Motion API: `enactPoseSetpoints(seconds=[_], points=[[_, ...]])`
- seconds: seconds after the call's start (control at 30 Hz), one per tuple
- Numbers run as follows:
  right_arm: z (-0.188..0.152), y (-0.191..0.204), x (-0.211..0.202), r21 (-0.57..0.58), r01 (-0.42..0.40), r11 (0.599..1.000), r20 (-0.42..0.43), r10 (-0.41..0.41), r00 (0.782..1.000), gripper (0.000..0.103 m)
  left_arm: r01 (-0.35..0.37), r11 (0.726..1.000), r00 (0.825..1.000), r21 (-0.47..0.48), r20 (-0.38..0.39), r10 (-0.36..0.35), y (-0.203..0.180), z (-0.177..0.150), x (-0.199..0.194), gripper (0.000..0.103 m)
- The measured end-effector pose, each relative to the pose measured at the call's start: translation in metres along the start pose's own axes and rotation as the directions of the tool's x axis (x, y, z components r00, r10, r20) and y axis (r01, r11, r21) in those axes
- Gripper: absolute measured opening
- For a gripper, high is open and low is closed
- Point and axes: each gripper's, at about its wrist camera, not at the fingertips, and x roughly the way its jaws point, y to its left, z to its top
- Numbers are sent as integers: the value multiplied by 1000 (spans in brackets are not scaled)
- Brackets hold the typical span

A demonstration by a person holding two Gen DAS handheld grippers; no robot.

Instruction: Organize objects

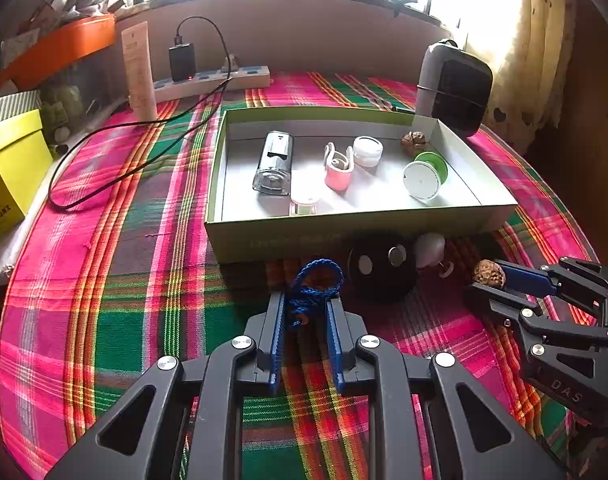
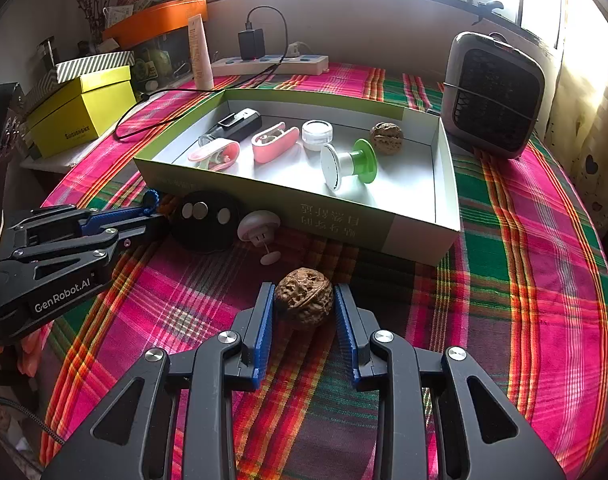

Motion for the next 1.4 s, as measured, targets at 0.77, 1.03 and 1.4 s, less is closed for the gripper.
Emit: enactPoseSetpoints(seconds=[0.77,1.03,1.4], points=[[11,0,-18,26,-21,999,54,20,998,30,2,1000,999,12,39,-3,-7,10,-22,17],[28,-5,-24,34,-22,999,90,19,996,30,8,1000,997,22,71,-10,-9,30,-27,17],[53,-18,-18,43,-14,999,109,9,994,30,31,999,997,9,73,-31,-9,57,-15,17]])
